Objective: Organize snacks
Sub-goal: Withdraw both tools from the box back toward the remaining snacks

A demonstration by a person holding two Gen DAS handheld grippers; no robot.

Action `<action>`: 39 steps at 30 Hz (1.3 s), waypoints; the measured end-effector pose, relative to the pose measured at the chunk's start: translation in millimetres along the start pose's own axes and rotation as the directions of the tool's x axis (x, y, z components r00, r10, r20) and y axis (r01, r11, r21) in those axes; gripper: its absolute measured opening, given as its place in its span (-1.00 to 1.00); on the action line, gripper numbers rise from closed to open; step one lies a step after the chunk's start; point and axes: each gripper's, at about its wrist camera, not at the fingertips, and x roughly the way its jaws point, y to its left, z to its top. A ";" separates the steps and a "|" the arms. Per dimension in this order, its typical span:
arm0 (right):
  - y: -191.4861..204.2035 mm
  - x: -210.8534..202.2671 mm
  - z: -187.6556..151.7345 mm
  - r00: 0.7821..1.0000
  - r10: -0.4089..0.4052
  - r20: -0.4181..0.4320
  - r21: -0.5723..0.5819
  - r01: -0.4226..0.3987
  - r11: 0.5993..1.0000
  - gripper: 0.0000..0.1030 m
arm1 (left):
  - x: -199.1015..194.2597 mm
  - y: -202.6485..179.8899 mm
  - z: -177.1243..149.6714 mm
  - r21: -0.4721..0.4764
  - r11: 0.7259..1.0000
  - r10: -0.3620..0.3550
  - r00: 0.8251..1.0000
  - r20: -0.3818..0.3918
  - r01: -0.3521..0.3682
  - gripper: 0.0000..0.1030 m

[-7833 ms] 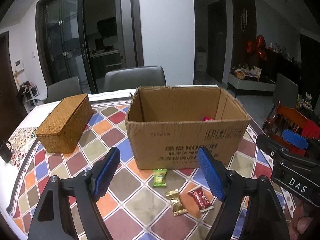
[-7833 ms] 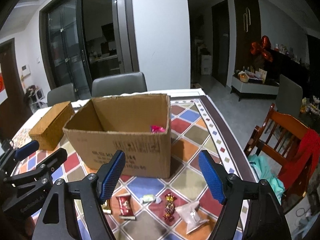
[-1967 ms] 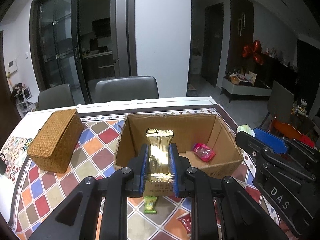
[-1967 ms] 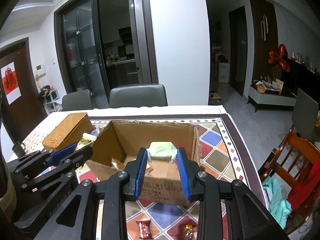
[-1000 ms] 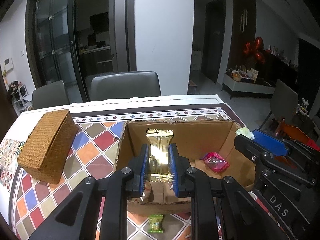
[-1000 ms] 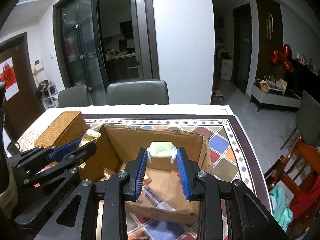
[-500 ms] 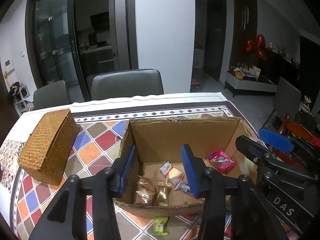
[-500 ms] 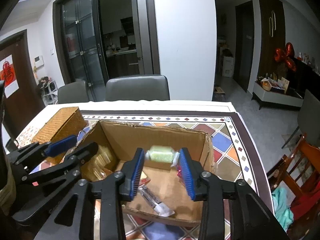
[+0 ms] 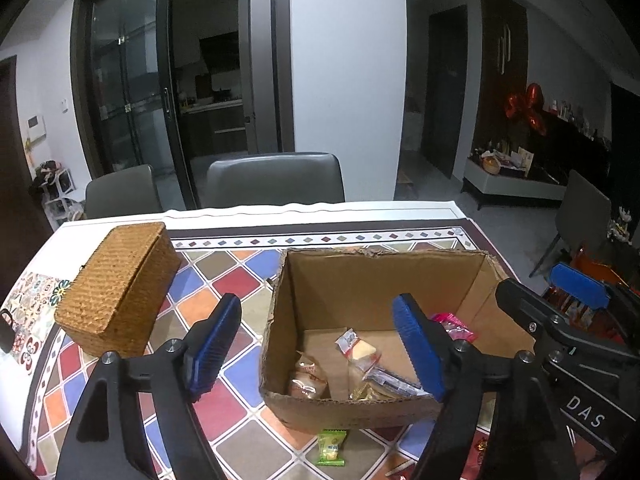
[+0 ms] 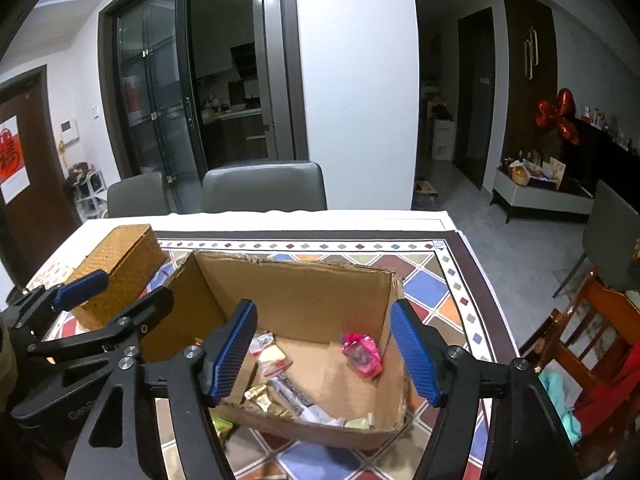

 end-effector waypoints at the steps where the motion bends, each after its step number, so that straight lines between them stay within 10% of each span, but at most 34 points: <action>1: 0.2 -3.2 0.4 1.000 -0.001 0.005 -0.002 0.001 1.000 0.36 | -3.4 0.1 0.1 -0.001 1.000 0.000 1.000 0.005 0.000 0.53; 39: -11.3 -80.5 -17.0 0.995 -0.059 0.079 0.028 0.057 0.998 0.36 | -74.4 -9.6 -27.3 0.032 0.999 -0.005 0.998 0.063 0.003 0.59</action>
